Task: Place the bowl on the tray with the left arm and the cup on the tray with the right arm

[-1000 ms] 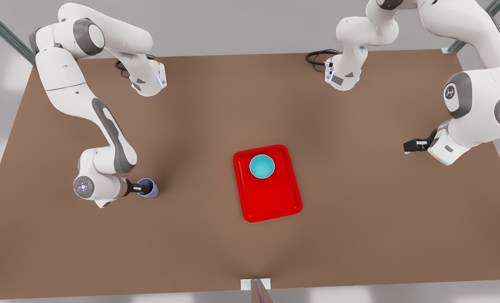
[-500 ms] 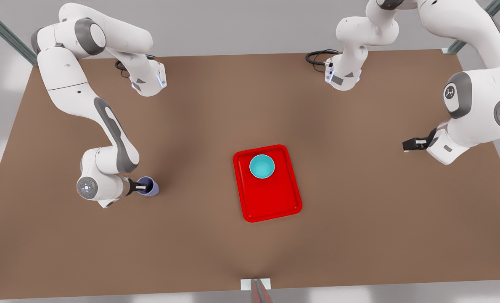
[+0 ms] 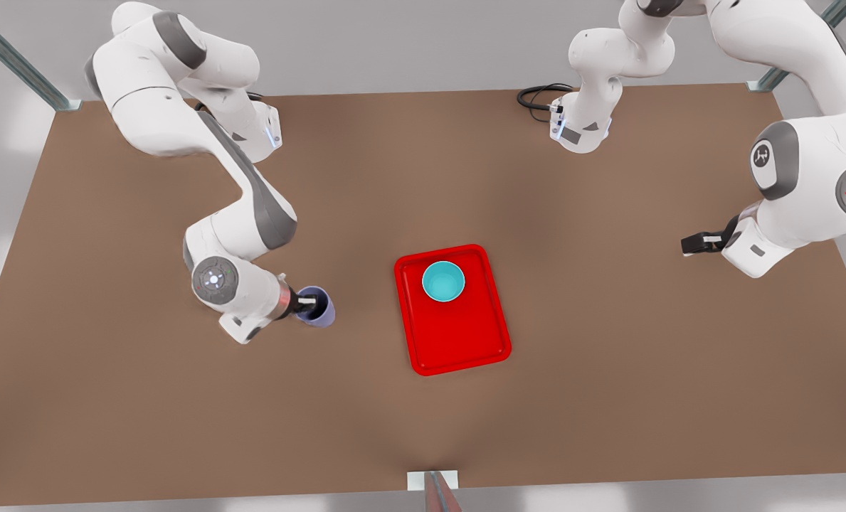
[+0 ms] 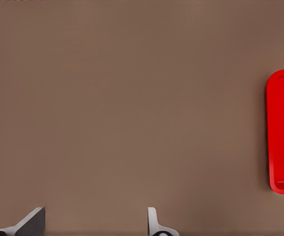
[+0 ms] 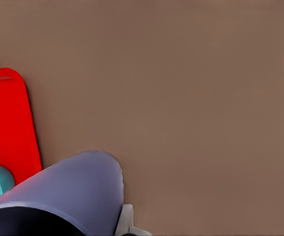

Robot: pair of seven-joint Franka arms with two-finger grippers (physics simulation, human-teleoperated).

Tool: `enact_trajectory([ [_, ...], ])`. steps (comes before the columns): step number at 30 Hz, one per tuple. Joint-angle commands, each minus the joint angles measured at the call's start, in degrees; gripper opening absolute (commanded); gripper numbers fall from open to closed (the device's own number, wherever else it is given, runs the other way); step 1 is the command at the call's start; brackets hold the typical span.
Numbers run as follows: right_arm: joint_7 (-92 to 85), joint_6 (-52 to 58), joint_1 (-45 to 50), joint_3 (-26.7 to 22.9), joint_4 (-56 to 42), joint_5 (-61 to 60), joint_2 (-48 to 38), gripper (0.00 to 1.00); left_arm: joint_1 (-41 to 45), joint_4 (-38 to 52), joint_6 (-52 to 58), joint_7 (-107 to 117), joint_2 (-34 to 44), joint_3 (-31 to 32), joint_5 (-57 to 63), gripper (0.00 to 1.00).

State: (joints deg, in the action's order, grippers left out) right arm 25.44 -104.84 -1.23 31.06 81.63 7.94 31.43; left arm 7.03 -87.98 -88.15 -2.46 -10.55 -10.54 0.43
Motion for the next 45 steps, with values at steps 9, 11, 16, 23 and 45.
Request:
enact_trajectory([
  [9, 9.5, 0.0, 19.6, -7.4, -13.2, 3.4, 9.7, 0.21, 0.0, 0.0, 0.0, 0.0, -0.3, 0.0, 0.0, 1.0],
  [11, 10.2, 0.0, 21.4, -8.5, -14.4, 3.0, 10.7, 0.21, 0.0, 0.0, 0.0, 0.0, -0.3, 0.0, 0.0, 1.0],
  [16, 11.6, 1.7, 27.1, -11.8, -26.1, 1.4, 19.5, 0.21, 0.0, 0.0, 0.0, 0.1, -0.3, 0.0, 0.0, 1.0],
  [23, 11.7, 0.6, 28.4, -11.9, -33.7, 1.2, 25.9, 0.21, -0.1, 0.0, 0.0, 0.0, -0.3, 0.0, 0.0, 1.0],
  [45, 12.2, -8.9, 31.1, -14.4, -34.4, 1.2, 32.1, 0.21, -0.4, 0.0, -0.1, 0.2, -2.1, 0.0, -0.2, 1.0],
])
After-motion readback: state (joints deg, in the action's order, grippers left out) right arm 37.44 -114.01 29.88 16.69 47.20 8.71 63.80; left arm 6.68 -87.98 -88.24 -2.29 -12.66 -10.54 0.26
